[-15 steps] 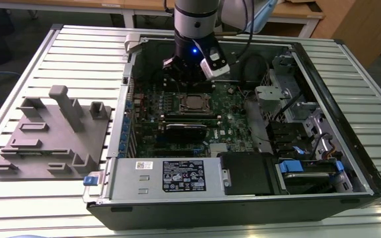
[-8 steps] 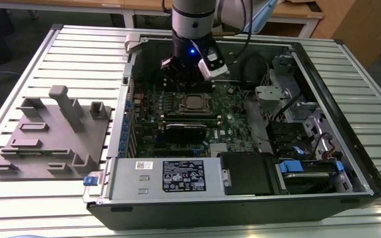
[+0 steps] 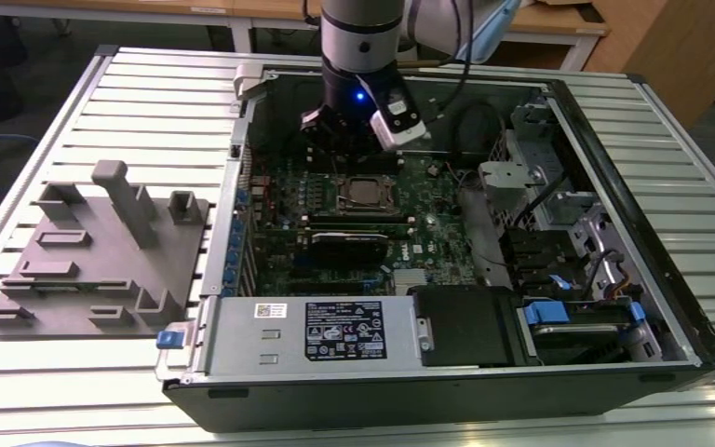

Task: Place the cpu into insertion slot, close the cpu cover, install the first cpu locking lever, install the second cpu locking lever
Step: 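Install the first cpu locking lever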

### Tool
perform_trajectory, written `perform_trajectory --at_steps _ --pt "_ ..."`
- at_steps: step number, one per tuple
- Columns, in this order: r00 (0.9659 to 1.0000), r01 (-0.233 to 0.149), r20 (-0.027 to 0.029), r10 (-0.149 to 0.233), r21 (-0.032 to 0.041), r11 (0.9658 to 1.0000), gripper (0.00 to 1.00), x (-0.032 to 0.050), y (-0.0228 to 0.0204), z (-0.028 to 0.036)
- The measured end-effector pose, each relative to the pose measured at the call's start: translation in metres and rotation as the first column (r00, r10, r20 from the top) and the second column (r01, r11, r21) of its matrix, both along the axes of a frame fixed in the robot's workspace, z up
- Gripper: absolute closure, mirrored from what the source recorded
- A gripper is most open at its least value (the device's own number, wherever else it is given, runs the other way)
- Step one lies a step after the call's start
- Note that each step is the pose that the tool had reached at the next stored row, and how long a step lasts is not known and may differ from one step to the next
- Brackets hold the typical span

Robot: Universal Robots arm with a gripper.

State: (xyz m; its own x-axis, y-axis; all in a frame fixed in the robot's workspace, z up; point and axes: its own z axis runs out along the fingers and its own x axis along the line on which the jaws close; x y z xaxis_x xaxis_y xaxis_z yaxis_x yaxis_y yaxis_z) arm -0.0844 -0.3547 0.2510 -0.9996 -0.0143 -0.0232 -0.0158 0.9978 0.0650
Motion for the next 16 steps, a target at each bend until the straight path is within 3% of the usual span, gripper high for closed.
perform_trajectory --at_steps 5,16 --pt "1.0 0.0 0.0051 0.0 0.0 1.0 0.9 -0.0036 -0.0005 -0.0002" --pt "1.0 0.0 0.0058 0.0 0.0001 1.0 0.9 -0.0039 -0.0005 0.0049"
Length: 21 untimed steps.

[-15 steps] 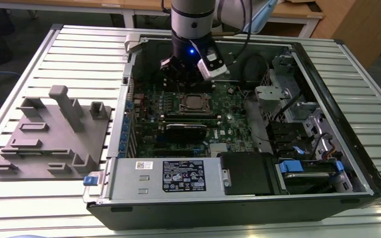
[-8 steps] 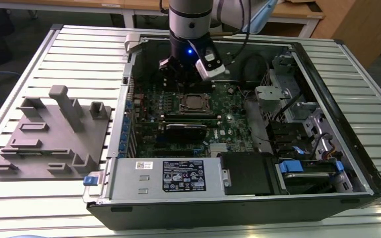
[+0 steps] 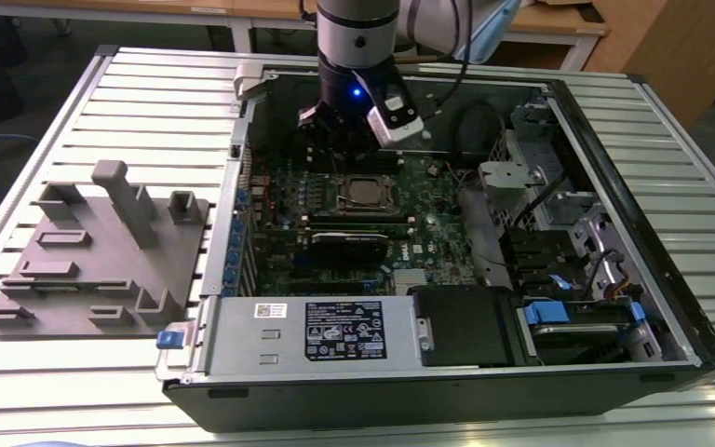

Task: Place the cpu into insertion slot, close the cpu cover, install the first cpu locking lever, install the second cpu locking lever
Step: 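Install the first cpu locking lever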

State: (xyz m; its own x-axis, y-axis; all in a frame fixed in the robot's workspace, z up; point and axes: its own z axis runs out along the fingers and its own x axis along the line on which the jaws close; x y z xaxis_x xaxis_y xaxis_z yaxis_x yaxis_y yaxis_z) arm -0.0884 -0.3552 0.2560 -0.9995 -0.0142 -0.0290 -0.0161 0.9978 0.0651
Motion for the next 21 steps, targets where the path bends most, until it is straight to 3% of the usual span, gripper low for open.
perform_trajectory --at_steps 21 --pt "1.0 0.0 0.0044 0.0 -0.0001 1.0 0.9 -0.0098 -0.0015 -0.0002"
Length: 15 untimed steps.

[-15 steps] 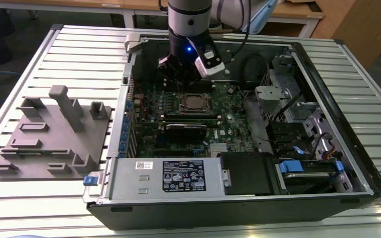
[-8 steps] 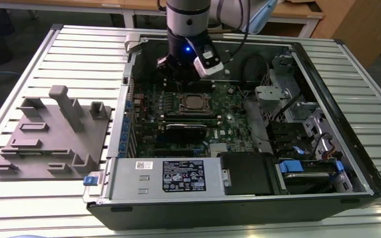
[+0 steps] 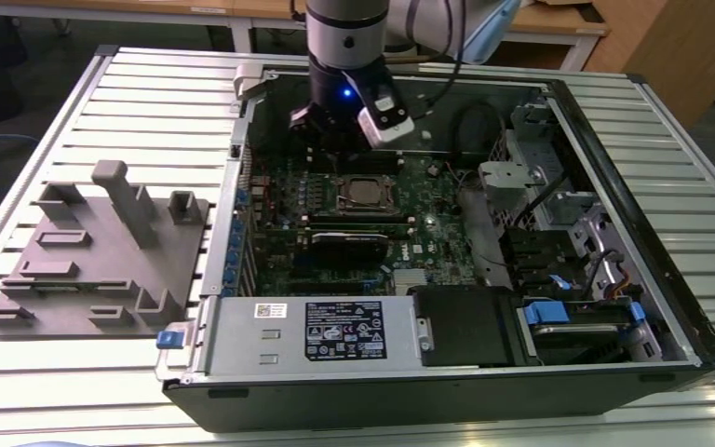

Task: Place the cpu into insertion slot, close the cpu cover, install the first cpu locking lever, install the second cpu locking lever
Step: 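Install the first cpu locking lever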

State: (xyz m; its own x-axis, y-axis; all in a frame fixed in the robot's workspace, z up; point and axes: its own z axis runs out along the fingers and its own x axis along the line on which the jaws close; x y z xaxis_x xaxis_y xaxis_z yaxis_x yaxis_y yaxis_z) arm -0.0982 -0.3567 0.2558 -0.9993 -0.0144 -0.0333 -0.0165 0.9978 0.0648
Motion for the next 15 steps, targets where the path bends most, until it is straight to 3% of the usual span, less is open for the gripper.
perform_trajectory --at_steps 6,9,15 --pt "1.0 0.0 0.0008 0.0 0.0019 1.0 0.9 -0.0025 -0.0007 -0.0001" --pt "1.0 0.0 0.0007 0.0 0.0321 0.9995 0.9 -0.0025 -0.0015 -0.0001" --pt "1.0 0.0 0.0012 0.0 0.0341 0.9994 0.9 -0.0043 -0.0029 -0.0003"
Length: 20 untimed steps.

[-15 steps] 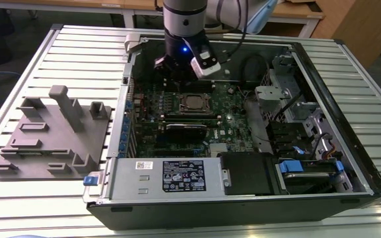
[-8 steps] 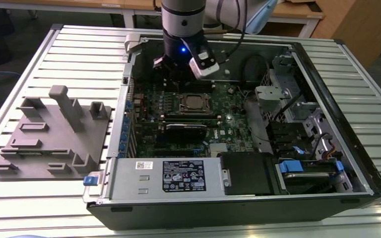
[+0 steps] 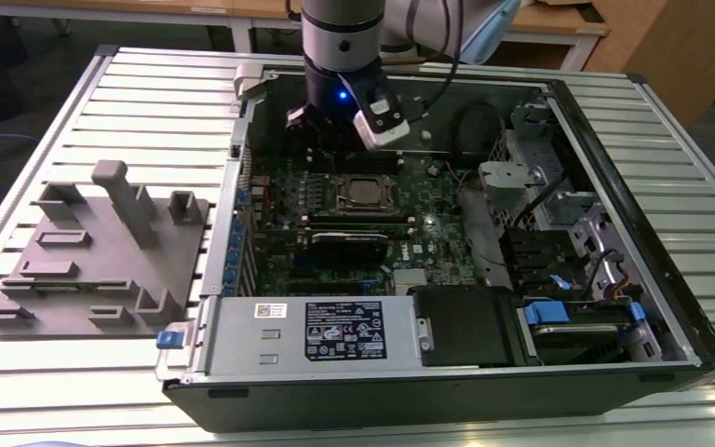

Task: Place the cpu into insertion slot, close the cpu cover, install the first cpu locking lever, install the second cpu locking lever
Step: 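Install the first cpu locking lever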

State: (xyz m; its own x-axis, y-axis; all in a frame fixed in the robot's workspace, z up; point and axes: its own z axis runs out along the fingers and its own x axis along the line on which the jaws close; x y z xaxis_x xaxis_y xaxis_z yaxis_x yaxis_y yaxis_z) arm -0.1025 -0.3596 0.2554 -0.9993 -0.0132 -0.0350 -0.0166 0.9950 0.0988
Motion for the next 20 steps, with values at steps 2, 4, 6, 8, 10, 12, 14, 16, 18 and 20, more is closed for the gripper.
perform_trajectory --at_steps 2,4,6,8,10,12,14,16,18,20 --pt "1.0 0.0 0.0022 0.0 0.0 1.0 0.9 -0.003 -0.0011 -0.0002" --pt "1.0 0.0 0.0045 0.0 -0.0001 1.0 0.9 -0.0056 -0.0022 -0.0004" --pt "1.0 0.0 0.0059 0.0 0.0 1.0 0.9 -0.0074 -0.0031 -0.0006" --pt "1.0 0.0 0.0062 0.0 0.0041 1.0 0.9 -0.0077 -0.0041 -0.0007" --pt "1.0 0.0 0.0063 0.0 0.0394 0.9992 0.9 -0.0079 -0.0058 -0.0007" --pt "1.0 0.0 0.0061 0.0 0.0648 0.9979 0.9 -0.008 -0.0072 -0.0007" --pt "1.0 0.0 0.0071 -0.001 0.0672 0.9977 0.9 -0.0104 -0.0083 -0.0007" --pt "1.0 0.0 0.0086 0.0 0.0686 0.9976 0.9 -0.0149 -0.0092 -0.0007" --pt "0.9999 0.0 0.0114 0.0 0.0694 0.9976 0.9 -0.0202 -0.01 -0.0008" --pt "0.9999 -0.001 0.0144 0.0 0.0694 0.9976 0.9 -0.0234 -0.0104 -0.0008"
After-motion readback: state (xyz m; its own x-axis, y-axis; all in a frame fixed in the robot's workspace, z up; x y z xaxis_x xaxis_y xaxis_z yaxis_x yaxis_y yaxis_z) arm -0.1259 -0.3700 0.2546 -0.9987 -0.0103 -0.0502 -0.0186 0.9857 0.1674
